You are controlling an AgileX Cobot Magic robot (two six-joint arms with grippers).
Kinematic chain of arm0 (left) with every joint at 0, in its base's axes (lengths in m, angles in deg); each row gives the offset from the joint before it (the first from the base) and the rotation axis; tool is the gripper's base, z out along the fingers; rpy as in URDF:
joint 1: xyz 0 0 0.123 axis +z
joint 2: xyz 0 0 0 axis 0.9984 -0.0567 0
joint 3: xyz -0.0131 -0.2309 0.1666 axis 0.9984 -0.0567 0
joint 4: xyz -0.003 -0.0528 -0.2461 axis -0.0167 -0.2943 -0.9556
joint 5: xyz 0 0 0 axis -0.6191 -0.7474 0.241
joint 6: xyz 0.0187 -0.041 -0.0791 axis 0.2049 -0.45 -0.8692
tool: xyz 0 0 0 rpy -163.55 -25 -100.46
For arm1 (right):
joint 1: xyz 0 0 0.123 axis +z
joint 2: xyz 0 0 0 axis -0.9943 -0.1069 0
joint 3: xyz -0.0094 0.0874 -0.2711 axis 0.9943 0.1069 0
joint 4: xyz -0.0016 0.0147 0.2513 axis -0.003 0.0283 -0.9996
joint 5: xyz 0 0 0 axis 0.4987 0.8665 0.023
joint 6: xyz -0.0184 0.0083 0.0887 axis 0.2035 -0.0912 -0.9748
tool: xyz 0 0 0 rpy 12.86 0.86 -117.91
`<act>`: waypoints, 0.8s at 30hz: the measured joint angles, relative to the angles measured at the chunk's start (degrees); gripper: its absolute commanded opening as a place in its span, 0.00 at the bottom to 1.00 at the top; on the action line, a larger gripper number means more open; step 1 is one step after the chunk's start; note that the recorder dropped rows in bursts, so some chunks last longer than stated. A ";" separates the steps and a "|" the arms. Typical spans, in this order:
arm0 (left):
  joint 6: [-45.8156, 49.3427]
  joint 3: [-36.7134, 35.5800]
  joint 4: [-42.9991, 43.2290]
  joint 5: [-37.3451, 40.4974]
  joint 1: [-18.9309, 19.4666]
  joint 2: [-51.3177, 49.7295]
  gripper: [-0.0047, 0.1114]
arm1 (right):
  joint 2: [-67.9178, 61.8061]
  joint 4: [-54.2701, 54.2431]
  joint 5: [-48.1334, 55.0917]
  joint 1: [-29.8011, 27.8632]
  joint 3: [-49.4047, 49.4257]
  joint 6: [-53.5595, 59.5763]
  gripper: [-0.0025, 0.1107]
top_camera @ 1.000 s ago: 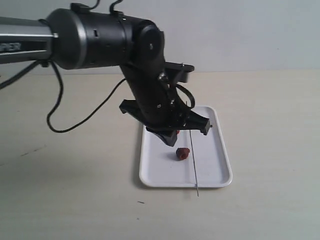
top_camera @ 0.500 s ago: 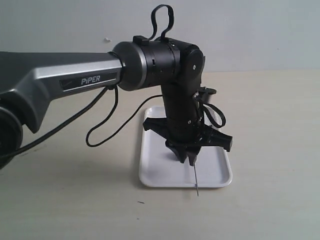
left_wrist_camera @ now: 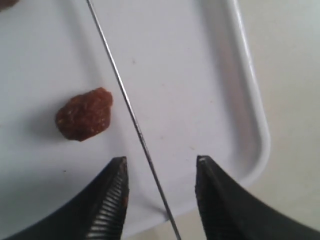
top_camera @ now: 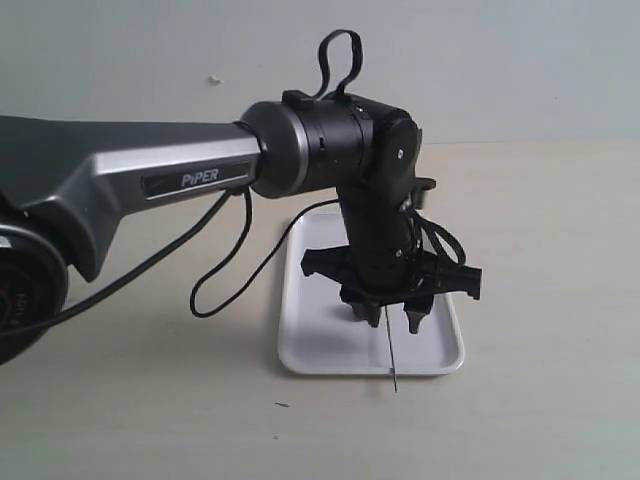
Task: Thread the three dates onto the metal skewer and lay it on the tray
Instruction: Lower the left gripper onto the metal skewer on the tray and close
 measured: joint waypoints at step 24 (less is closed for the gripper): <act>-4.11 0.45 0.00 -0.45 -0.60 -3.42 0.42 | 0.00 0.00 0.00 0.00 0.00 0.00 0.02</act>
